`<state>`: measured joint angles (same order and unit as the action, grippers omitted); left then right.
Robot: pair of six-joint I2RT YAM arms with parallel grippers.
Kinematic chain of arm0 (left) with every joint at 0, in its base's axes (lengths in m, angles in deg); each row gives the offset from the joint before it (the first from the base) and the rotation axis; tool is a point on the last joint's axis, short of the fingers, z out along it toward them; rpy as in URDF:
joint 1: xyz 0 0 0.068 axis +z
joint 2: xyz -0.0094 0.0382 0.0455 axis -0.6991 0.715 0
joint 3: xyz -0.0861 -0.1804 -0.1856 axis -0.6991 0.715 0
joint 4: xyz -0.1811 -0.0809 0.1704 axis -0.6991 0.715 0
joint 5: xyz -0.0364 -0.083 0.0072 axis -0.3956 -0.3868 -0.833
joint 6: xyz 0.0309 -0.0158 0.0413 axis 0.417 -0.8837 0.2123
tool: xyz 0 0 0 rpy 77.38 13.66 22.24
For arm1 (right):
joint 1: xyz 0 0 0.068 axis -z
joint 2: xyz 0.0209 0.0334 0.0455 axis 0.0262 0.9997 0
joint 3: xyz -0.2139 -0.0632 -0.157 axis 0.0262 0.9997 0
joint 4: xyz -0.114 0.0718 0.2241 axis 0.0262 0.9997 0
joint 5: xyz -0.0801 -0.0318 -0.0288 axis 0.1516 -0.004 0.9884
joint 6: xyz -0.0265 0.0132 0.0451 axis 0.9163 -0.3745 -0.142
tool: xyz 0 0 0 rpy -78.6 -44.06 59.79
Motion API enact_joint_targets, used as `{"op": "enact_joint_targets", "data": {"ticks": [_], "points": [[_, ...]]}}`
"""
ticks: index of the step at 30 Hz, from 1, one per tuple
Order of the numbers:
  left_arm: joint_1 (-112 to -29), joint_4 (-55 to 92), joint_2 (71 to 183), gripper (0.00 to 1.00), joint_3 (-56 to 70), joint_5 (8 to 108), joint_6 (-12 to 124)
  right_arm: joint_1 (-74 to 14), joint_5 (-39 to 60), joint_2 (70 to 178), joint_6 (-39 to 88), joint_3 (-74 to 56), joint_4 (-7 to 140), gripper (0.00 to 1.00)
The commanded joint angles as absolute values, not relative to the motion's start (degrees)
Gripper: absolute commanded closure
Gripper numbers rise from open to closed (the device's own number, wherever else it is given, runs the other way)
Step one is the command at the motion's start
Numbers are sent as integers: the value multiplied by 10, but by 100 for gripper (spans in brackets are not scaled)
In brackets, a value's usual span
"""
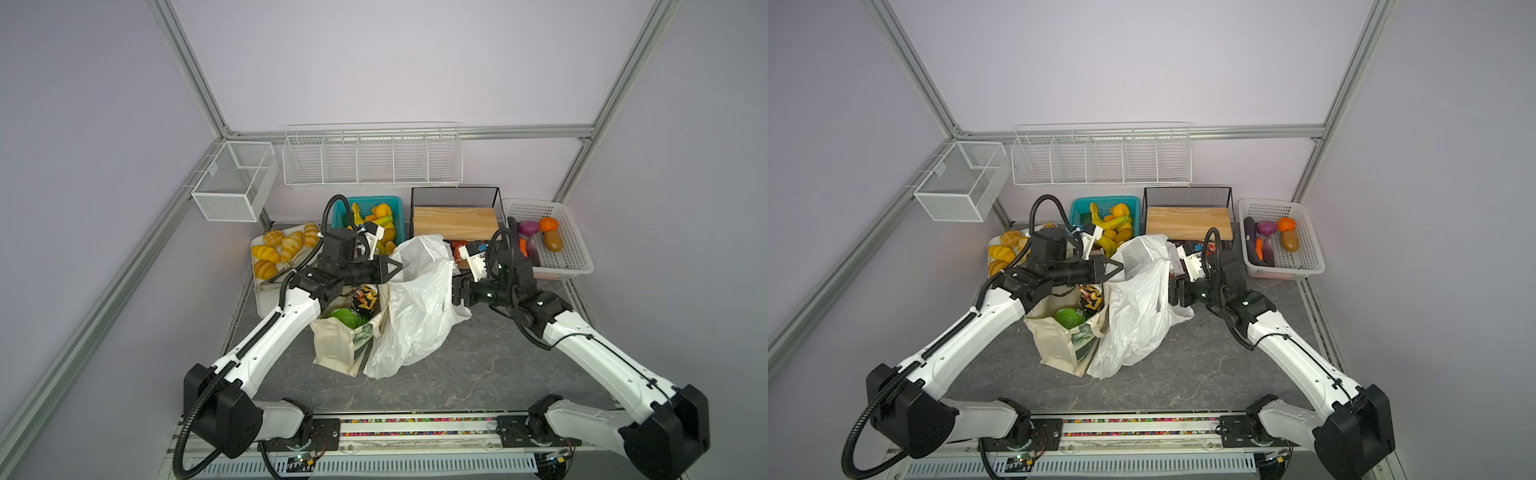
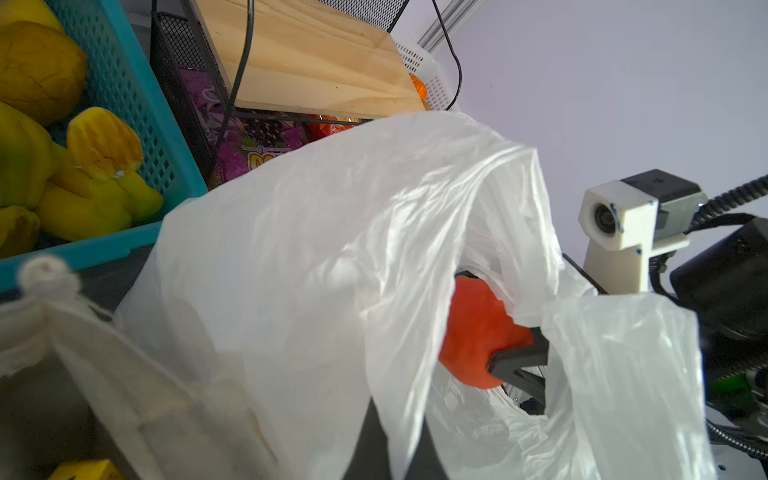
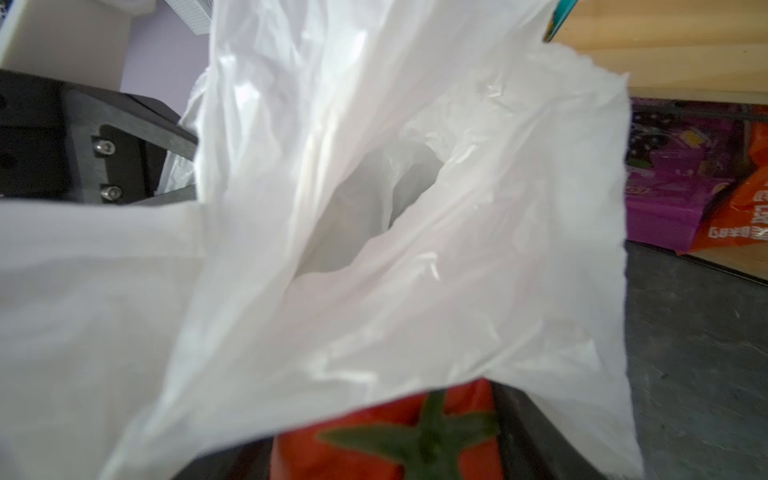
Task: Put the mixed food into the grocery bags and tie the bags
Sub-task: 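Carry the red tomato to the white bag and lower it in, right gripper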
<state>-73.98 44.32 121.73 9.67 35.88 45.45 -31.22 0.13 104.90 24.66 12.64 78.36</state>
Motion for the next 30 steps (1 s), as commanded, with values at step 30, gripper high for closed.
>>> {"op": "enact_joint_targets", "data": {"ticks": [30], "points": [[-740,436,1214,100,103,367,452,-276,-68,1073,272,80,939,11]]}}
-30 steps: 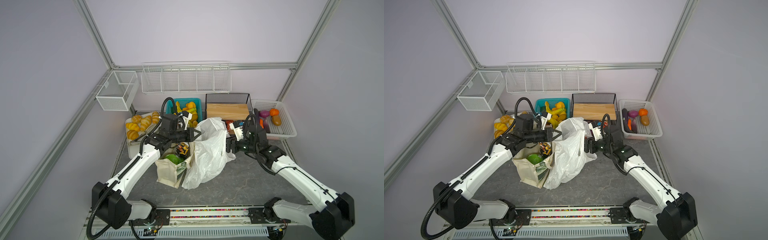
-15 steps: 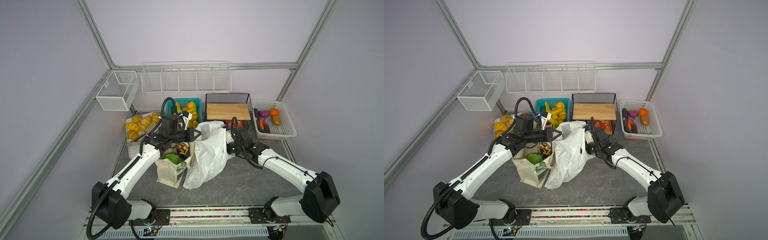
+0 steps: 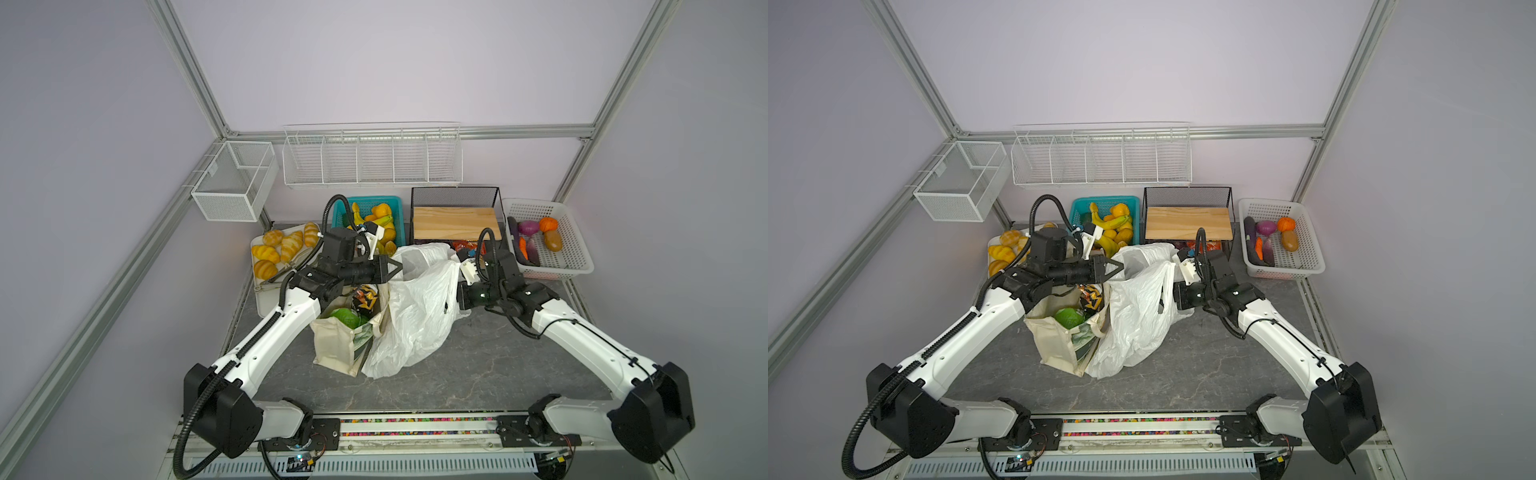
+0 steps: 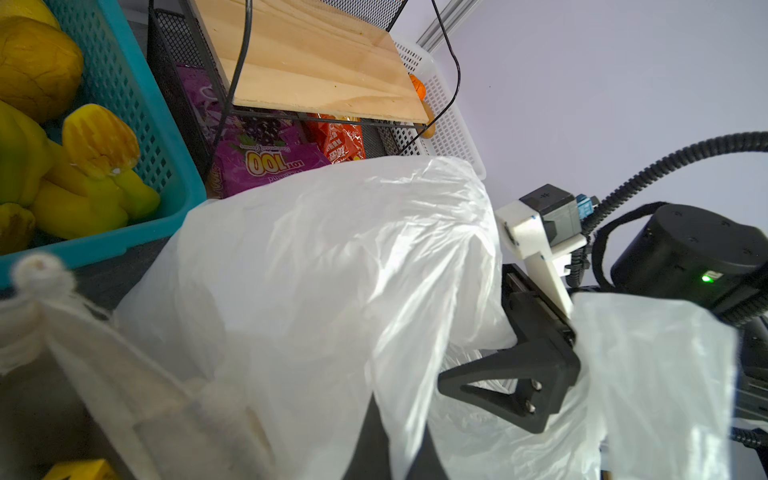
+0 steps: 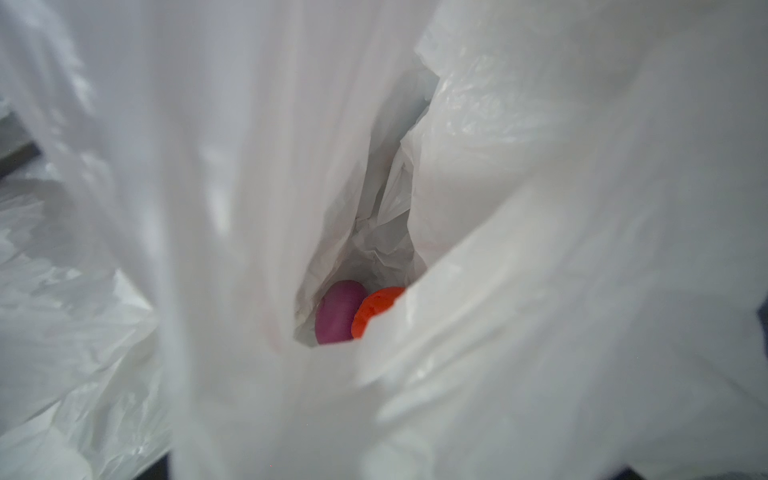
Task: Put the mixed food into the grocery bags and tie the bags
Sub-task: 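Carry the red tomato to the white bag and lower it in, right gripper, then open the right gripper and withdraw it from the white bag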
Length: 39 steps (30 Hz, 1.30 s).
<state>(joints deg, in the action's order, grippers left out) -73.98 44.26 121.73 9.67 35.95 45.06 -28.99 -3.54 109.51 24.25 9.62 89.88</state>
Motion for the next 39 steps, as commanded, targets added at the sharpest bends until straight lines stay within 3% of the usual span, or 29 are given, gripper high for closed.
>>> {"op": "enact_joint_targets", "data": {"ticks": [1,9,20,24,31,39], "points": [[-740,437,1213,100,103,369,452,-270,-71,1065,281,79,953,12],[-739,445,1215,100,100,382,457,-233,-70,991,311,82,995,14],[-739,441,1212,100,101,377,455,-140,219,962,244,66,981,9],[-739,438,1209,100,101,371,452,-62,280,1027,242,33,945,5],[-739,431,1200,100,103,367,450,77,255,1207,202,-65,888,4],[-739,430,1198,100,104,367,451,106,230,1444,223,-257,972,7]]}}
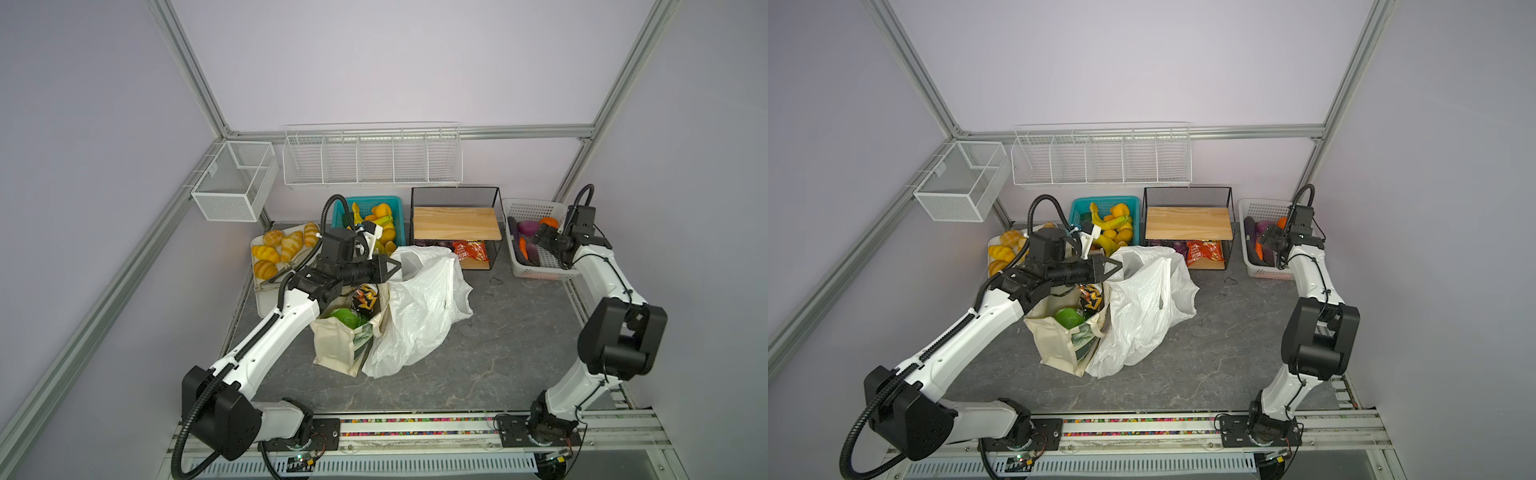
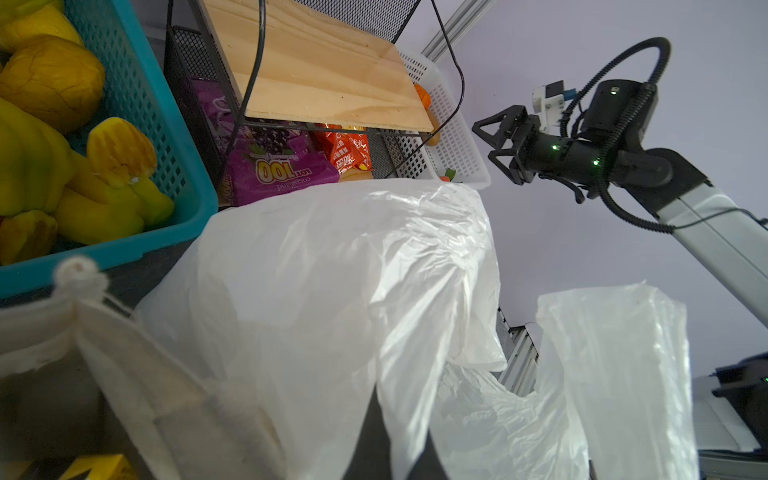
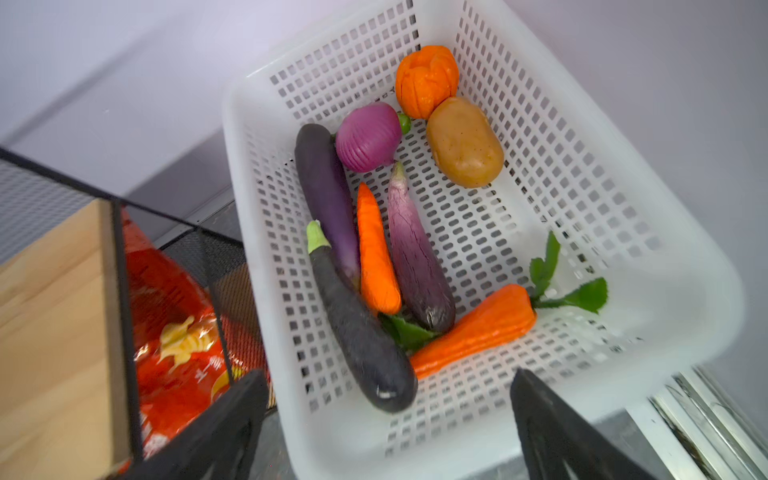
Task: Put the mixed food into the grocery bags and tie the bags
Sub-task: 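Open the right gripper and withdraw it from the white bag, then reach the right gripper into the basket and grasp the dark eggplant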
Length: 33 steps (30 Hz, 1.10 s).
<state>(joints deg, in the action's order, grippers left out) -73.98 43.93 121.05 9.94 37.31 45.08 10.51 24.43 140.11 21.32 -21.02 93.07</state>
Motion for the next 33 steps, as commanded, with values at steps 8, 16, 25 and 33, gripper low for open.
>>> {"op": "enact_joint_targets", "data": {"ticks": [8,16,25,33], "points": [[-738,433,1198,100,104,369,454,105,213,1560,266,-366,1057,11],[-738,434,1199,100,104,372,457,97,193,1625,301,-426,1124,12],[-738,435,1199,100,103,372,457,95,202,1691,325,-499,1182,14],[-737,437,1199,100,103,374,460,99,253,1706,328,-513,1182,16]]}}
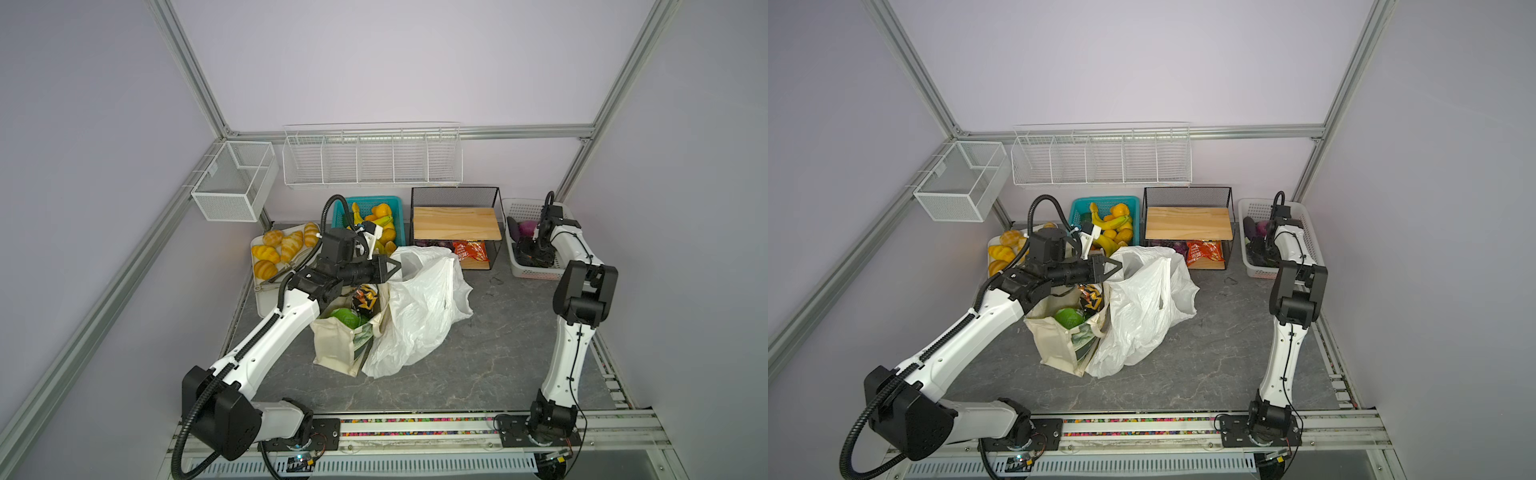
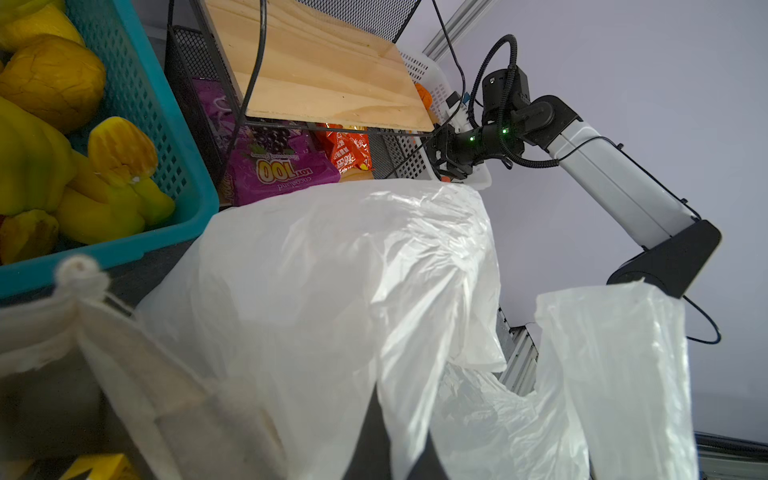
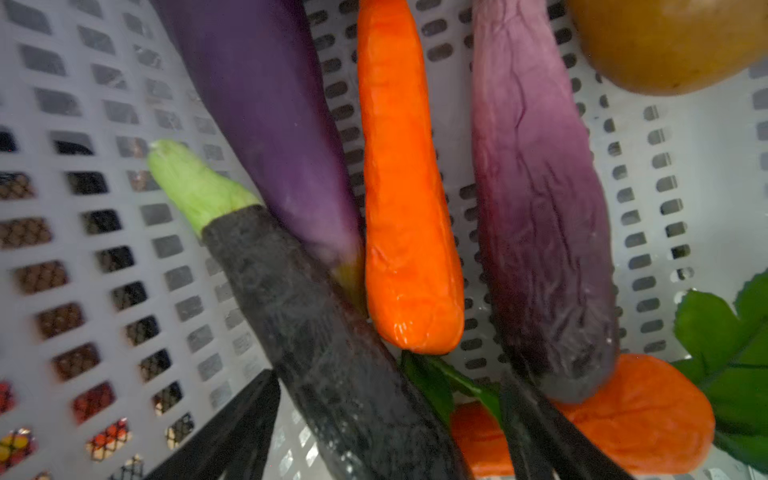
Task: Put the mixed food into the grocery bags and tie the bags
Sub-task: 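Reach the right gripper into the basket and grasp the dark eggplant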
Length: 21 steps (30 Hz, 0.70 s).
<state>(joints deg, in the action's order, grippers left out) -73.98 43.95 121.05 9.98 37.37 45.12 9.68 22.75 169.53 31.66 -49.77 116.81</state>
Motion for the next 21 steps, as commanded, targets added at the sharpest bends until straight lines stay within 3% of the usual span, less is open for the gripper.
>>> {"op": "enact_joint_targets", "data": {"ticks": [1,8,16,21], "points": [[-737,437,1199,100,103,374,461,99,257,1707,330,-515,1182,17],[-737,437,1199,100,103,374,460,96,279,1715,339,-528,1205,20],[-738,436,1197,100,104,374,461,91,256,1746,353,-550,1214,14],[-737,436,1198,100,103,373,461,89,232,1765,374,-573,1218,20]]}}
